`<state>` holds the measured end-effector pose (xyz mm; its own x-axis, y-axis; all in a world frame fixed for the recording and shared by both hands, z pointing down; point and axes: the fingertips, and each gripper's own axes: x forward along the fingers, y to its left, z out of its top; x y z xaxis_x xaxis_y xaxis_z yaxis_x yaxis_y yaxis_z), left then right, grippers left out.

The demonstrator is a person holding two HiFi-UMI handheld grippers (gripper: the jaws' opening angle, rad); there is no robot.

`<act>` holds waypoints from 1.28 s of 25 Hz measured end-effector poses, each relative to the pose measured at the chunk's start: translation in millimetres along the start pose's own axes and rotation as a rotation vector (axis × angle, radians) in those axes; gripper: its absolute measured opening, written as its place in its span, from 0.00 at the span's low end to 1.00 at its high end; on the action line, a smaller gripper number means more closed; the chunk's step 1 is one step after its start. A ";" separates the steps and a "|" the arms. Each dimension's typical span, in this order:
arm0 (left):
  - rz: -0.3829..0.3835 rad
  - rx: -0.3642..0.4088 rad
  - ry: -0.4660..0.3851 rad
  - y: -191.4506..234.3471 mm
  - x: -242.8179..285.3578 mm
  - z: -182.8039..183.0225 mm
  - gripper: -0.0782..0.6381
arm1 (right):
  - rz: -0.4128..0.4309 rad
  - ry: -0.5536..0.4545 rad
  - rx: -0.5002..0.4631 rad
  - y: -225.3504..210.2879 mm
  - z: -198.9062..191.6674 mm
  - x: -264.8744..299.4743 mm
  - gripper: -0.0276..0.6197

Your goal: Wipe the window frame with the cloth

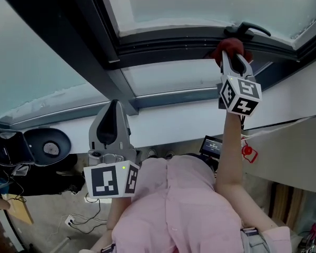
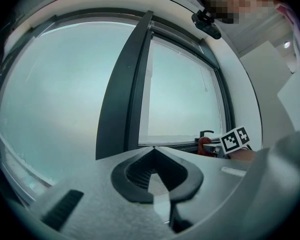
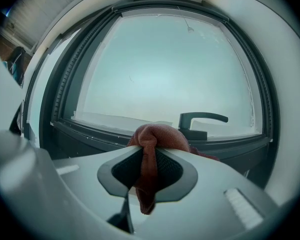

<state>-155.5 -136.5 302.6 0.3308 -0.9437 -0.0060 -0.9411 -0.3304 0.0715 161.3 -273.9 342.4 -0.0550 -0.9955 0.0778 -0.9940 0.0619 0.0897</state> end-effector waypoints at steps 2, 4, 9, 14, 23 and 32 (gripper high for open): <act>0.003 -0.001 0.005 2.3 -4.8 -2.6 0.10 | -0.004 0.002 -0.006 1.5 -0.3 -0.2 0.15; 0.000 -0.002 0.012 2.9 -7.6 -4.9 0.10 | -0.005 0.007 -0.007 2.1 -1.5 -0.7 0.15; -0.020 -0.001 0.018 1.1 -8.5 -8.1 0.10 | -0.006 0.005 -0.009 5.7 1.8 -4.5 0.15; -0.019 0.005 0.037 5.8 -12.8 -11.9 0.10 | 0.101 -0.049 0.010 73.5 7.0 -31.6 0.15; 0.111 0.014 0.034 57.1 -40.9 -4.5 0.10 | 0.560 -0.053 -0.051 285.1 8.7 -33.3 0.15; 0.218 0.014 0.036 101.2 -63.7 -2.9 0.10 | 0.613 0.000 -0.113 349.0 -10.4 15.3 0.15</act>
<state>-271.5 -109.7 313.0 0.1210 -0.9917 0.0437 -0.9915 -0.1186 0.0539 -185.4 -266.7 385.3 -0.6123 -0.7766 0.1485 -0.7658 0.6292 0.1330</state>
